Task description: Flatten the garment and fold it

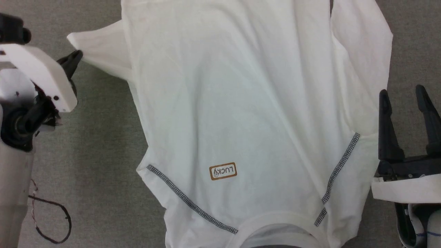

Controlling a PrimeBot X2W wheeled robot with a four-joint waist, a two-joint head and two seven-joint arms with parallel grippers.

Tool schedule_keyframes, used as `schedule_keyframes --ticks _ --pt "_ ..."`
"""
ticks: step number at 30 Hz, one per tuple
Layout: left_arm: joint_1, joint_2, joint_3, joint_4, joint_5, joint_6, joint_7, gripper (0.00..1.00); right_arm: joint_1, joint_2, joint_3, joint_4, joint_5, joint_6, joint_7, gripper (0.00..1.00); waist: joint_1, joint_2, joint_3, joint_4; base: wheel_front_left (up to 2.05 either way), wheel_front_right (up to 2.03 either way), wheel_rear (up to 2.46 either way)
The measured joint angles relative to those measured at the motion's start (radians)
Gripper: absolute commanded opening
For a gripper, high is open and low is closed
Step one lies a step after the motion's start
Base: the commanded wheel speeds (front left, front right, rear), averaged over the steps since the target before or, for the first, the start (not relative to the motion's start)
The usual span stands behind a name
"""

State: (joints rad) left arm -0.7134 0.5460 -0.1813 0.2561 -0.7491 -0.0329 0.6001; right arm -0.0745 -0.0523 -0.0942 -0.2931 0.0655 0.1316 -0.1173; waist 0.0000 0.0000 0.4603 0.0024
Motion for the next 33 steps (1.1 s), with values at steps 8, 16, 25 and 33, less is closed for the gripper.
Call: schedule_keyframes --ticks 8,16,25,33 --pt "0.124 0.03 0.085 0.022 -0.059 0.01 -0.055 0.0 0.022 0.0 -0.003 -0.001 -0.003 0.0 0.021 1.0 -0.0001 0.0 -0.051 0.033 0.0 0.0 0.0" --pt "0.247 0.044 0.144 0.043 -0.108 0.017 -0.083 0.0 0.038 0.0 -0.008 -0.002 -0.003 0.0 0.031 1.0 -0.0001 0.0 -0.091 0.079 0.0 0.0 0.0" --pt "0.302 -0.005 0.153 0.04 -0.133 0.035 -0.118 0.24 0.039 0.0 -0.005 -0.001 -0.003 0.0 0.046 1.0 -0.0001 0.0 -0.115 0.109 0.0 0.0 0.0" --pt "0.296 -0.007 0.162 0.034 -0.138 0.043 -0.135 1.0 0.039 0.0 -0.009 -0.009 -0.003 0.0 0.048 1.0 0.0001 0.0 -0.108 0.11 0.0 0.0 0.0"
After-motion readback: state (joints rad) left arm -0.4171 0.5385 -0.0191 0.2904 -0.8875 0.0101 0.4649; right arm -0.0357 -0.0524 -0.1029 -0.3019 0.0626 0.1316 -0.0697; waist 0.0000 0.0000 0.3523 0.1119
